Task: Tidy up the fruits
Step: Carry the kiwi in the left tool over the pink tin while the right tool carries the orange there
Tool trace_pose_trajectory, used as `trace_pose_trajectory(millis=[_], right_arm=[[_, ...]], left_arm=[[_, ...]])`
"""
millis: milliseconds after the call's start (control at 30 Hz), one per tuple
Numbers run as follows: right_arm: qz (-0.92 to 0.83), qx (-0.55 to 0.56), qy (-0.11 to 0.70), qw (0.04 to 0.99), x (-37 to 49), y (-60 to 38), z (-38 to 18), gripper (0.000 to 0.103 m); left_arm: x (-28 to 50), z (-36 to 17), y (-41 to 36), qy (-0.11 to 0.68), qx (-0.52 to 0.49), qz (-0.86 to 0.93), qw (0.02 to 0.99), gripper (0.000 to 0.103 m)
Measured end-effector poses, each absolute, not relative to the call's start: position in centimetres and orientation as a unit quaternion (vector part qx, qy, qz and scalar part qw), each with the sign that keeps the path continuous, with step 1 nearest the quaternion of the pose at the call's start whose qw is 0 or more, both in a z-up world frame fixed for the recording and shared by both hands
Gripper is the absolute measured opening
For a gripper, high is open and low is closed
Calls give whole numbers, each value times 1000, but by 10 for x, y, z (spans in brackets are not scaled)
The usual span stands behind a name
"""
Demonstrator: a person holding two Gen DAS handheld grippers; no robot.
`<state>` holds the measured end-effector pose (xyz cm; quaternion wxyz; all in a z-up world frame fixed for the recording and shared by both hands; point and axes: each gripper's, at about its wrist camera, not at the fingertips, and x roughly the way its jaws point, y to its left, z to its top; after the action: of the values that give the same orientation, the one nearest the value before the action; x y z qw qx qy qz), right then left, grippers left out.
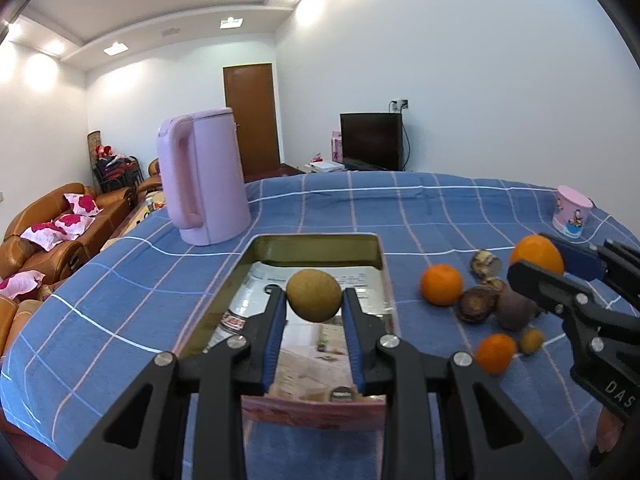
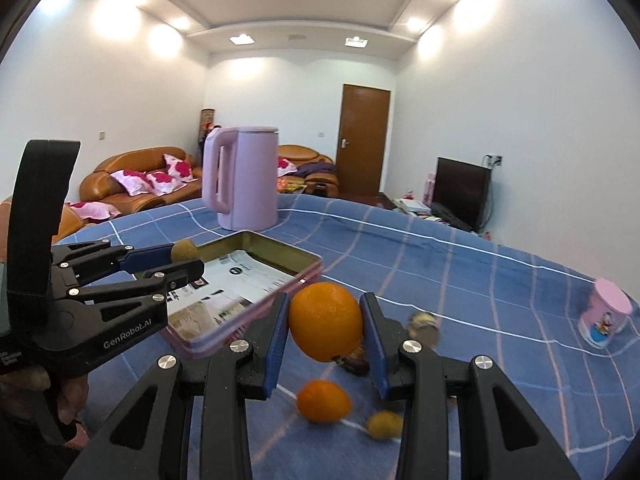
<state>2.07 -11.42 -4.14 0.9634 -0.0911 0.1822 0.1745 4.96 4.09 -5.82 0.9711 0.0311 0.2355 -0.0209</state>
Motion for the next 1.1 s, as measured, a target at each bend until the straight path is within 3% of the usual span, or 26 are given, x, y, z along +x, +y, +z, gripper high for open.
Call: trace_pose_trajectory(millis=[1100], right_arm=[[242, -113, 280, 922, 111, -26, -71, 38]], left_arm=[[111, -80, 83, 311, 28, -15, 950, 30]])
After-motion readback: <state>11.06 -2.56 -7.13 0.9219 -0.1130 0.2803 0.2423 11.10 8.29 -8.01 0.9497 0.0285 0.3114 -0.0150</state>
